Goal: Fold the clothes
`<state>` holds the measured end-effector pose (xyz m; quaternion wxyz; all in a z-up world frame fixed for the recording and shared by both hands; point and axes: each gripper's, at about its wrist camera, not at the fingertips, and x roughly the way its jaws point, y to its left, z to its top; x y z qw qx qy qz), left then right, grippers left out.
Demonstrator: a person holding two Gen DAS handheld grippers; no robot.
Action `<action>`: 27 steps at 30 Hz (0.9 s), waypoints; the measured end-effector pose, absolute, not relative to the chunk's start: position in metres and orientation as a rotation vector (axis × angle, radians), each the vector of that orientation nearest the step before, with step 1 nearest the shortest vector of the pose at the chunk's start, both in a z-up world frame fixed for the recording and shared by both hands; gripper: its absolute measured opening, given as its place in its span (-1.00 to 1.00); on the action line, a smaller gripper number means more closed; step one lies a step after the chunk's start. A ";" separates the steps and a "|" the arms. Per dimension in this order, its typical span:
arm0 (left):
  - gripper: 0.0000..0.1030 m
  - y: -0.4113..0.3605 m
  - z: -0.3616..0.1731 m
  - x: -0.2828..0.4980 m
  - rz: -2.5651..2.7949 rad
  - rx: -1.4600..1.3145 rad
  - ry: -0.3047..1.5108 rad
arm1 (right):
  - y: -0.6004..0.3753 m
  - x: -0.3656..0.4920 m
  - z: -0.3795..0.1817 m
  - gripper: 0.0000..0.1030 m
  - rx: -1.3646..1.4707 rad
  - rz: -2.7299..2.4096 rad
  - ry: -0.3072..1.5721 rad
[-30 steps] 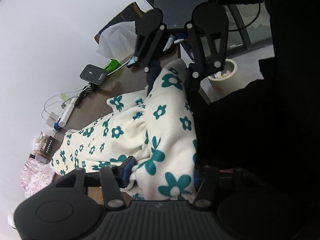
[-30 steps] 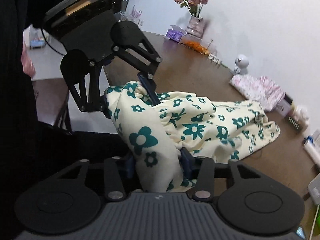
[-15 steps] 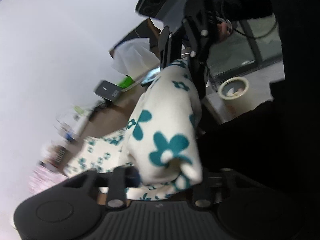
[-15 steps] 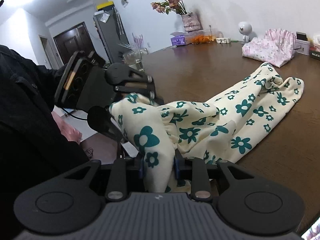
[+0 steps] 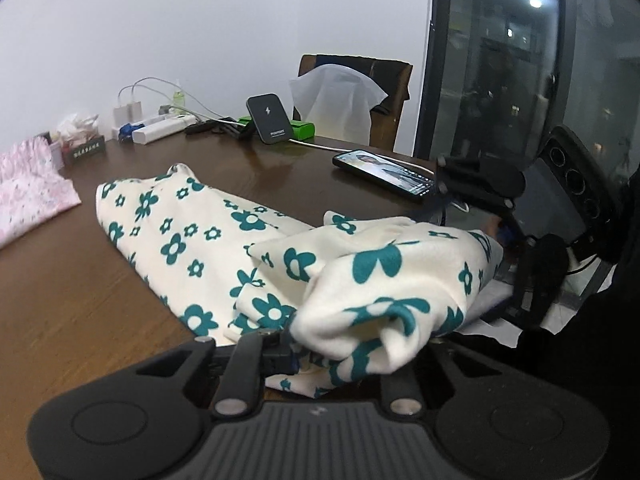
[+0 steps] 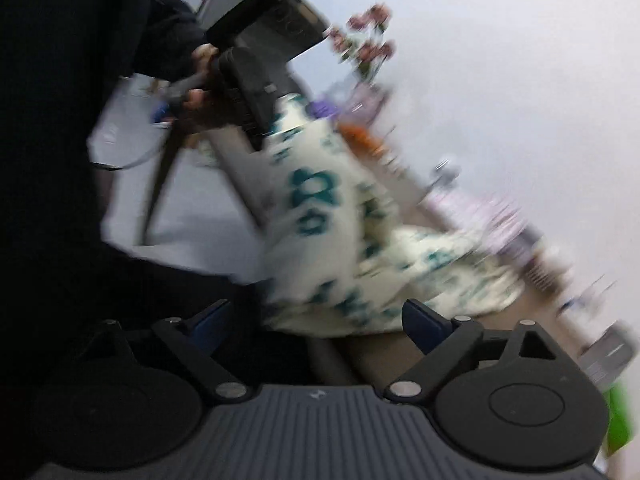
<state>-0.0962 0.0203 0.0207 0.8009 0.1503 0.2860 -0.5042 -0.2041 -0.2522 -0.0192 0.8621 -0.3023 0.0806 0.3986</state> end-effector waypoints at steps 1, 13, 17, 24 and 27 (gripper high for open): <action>-0.69 0.023 0.020 -0.098 -1.090 0.309 0.609 | -0.253 -0.201 -0.017 0.56 -0.615 0.826 0.139; -0.66 0.051 0.034 -0.116 -1.236 0.287 0.632 | -0.287 -0.109 0.016 -0.45 0.076 1.306 0.562; -0.45 0.065 0.038 -0.085 -1.236 0.051 0.724 | -0.294 -0.087 0.015 -0.47 0.270 1.347 0.648; -0.18 0.070 0.023 -0.043 -1.078 -0.150 0.807 | -0.299 -0.046 0.004 -0.38 0.503 1.166 0.742; -0.15 0.067 0.016 -0.030 -0.979 -0.210 0.848 | -0.298 -0.033 -0.010 -0.37 0.574 1.077 0.794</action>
